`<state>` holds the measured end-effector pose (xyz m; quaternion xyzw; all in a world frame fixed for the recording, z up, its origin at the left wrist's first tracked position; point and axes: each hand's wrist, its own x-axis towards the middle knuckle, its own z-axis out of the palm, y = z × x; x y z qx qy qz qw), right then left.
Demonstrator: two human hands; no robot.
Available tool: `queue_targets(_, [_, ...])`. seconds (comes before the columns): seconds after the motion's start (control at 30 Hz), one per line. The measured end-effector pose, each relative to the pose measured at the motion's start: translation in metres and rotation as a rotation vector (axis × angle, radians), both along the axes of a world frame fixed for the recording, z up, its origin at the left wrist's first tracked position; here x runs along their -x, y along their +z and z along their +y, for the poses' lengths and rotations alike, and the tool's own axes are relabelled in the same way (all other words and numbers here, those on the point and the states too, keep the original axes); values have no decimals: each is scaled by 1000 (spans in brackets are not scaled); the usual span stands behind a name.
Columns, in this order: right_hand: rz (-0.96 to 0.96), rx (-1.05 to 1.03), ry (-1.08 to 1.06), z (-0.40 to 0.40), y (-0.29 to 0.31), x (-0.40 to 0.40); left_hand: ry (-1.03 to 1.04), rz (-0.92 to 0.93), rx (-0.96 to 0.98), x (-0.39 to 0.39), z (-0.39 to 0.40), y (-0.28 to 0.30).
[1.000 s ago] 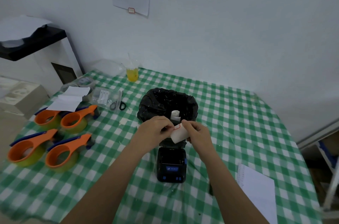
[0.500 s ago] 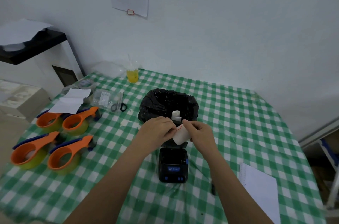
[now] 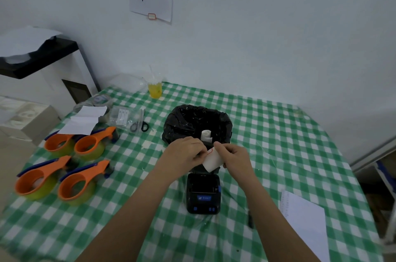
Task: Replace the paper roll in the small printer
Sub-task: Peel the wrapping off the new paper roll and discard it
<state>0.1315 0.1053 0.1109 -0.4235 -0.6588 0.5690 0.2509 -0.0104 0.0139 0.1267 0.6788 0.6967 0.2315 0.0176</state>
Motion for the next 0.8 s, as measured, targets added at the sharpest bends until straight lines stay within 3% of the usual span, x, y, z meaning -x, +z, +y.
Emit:
queue_targets(0.23, [-1, -14, 12, -1, 2, -2, -4, -138, 89, 2, -3, 4])
queue_targets(0.63, [35, 3, -28, -6, 3, -4, -17, -107, 40, -5, -4, 7])
queue_targets(0.8, [24, 18, -47, -7, 3, -7, 3, -245, 88, -2, -6, 6])
